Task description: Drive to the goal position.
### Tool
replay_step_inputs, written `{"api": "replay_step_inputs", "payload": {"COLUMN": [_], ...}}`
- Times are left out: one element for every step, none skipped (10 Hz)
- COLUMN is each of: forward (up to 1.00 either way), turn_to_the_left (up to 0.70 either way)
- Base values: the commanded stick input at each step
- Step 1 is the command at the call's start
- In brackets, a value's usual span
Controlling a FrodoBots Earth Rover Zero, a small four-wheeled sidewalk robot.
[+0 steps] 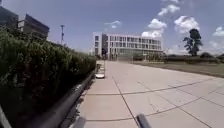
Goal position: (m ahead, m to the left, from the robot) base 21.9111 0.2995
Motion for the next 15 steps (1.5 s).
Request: {"api": "replay_step_inputs", "payload": {"forward": [0.0, 0.0, 0.0, 0.0, 0.01, 0.51, 0.7, 0.7, 0.7, 0.7, 0.7, 0.7, 0.7, 0.7, 0.7], "turn_to_the_left": [0.0, 0.0, 0.0, 0.0, -0.01, -0.2, -0.27, -0.27, -0.27, -0.27, -0.27, -0.27, -0.07, -0.09, -0.22]}}
